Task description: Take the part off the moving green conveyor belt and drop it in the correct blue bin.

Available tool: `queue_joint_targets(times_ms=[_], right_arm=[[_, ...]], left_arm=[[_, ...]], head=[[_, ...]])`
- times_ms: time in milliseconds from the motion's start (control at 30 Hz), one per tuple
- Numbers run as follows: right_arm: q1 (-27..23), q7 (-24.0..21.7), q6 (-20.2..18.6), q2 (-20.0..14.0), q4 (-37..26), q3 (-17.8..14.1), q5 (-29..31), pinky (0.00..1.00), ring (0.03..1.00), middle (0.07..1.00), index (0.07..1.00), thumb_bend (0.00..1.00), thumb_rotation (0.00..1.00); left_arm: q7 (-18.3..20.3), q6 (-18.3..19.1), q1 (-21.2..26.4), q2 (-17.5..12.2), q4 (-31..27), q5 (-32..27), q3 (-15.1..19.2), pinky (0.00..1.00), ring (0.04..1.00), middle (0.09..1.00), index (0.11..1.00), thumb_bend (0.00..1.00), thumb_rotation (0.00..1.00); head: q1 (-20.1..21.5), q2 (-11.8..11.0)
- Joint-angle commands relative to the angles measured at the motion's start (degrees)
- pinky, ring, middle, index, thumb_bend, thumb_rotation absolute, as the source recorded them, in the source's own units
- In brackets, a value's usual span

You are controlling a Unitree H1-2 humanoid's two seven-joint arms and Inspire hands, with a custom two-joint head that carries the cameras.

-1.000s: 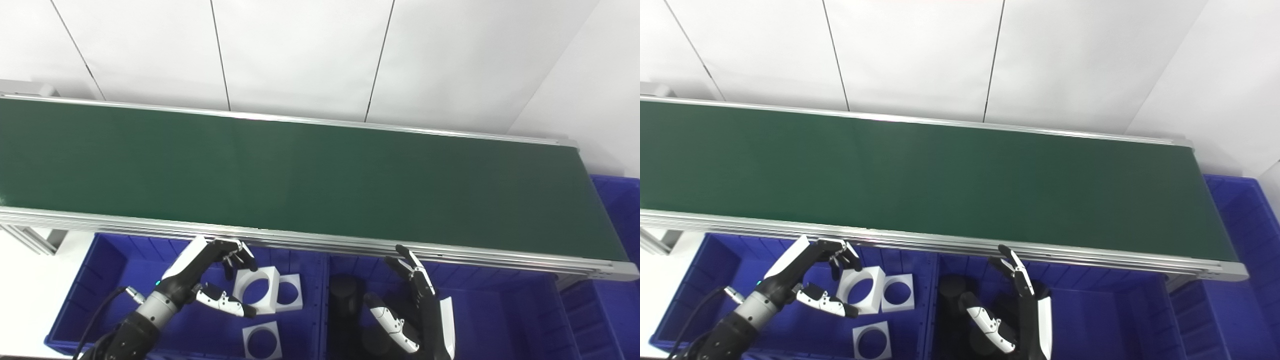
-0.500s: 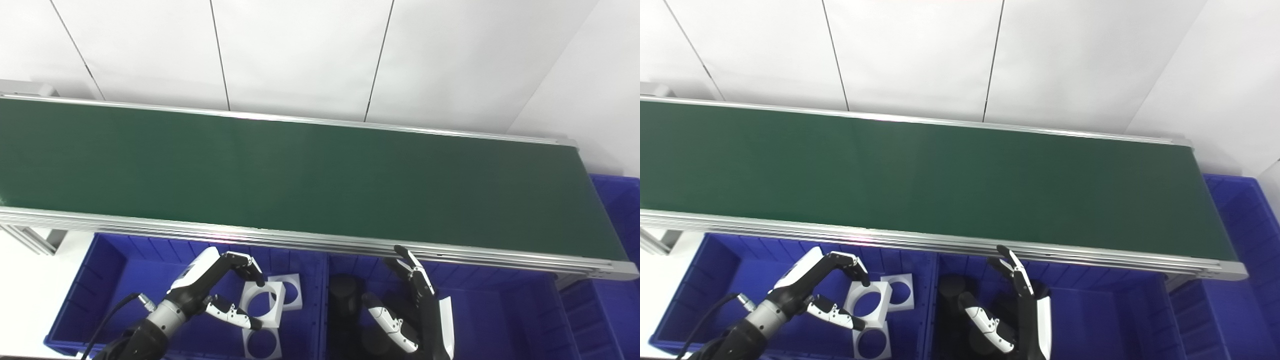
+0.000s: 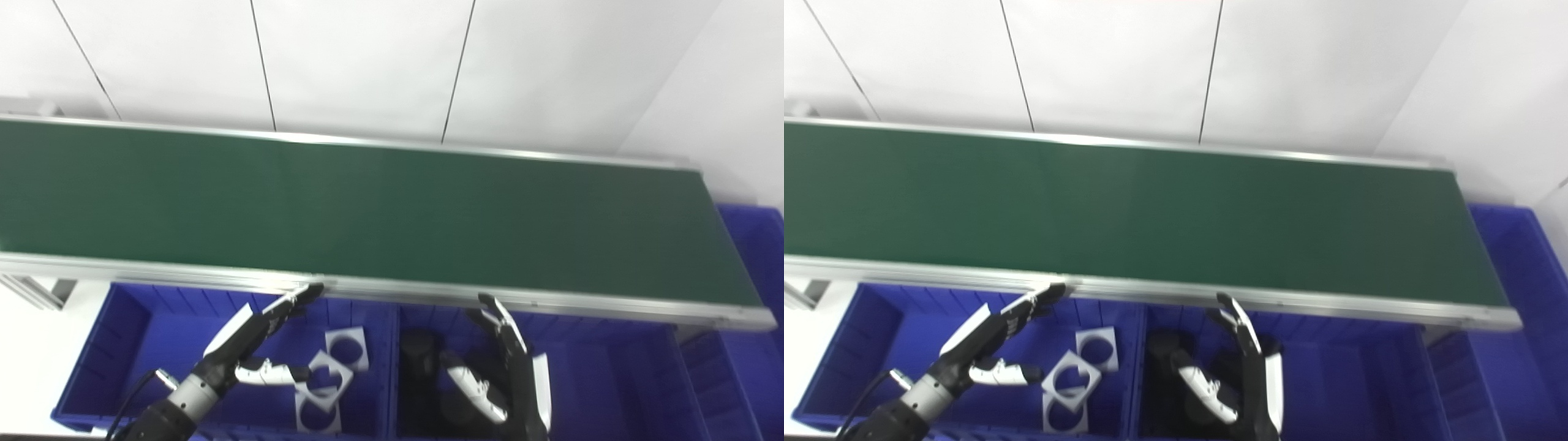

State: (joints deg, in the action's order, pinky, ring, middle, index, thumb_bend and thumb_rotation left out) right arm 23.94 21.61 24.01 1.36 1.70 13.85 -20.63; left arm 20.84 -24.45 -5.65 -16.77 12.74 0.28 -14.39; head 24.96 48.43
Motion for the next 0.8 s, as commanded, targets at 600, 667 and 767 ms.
queue_joint_targets(times_ms=[600,667,767], right_arm=[[0.6,-2.1,1.5,1.3,-1.4,-0.9,-1.1,0.81,0.791,0.787,0.878,0.69,0.53],[0.7,-2.4,1.7,1.3,-1.2,-0.9,-0.7,0.81,0.794,0.789,0.880,0.69,0.52],[0.9,-2.7,1.8,1.3,-1.3,-1.0,-0.8,0.81,0.796,0.794,0.886,0.68,0.53]], left_arm=[[4.4,-2.5,-1.1,2.8,-2.1,-3.6,3.5,0.82,0.885,0.905,0.883,0.87,0.54],[4.5,-2.5,-1.3,3.0,-2.1,-3.8,3.8,0.83,0.888,0.906,0.883,0.87,0.53],[4.1,-2.5,-1.7,3.4,-2.3,-3.4,4.2,0.84,0.897,0.913,0.892,0.87,0.53]], head=[[0.7,-0.5],[0.4,-0.7],[-0.4,-1.2]])
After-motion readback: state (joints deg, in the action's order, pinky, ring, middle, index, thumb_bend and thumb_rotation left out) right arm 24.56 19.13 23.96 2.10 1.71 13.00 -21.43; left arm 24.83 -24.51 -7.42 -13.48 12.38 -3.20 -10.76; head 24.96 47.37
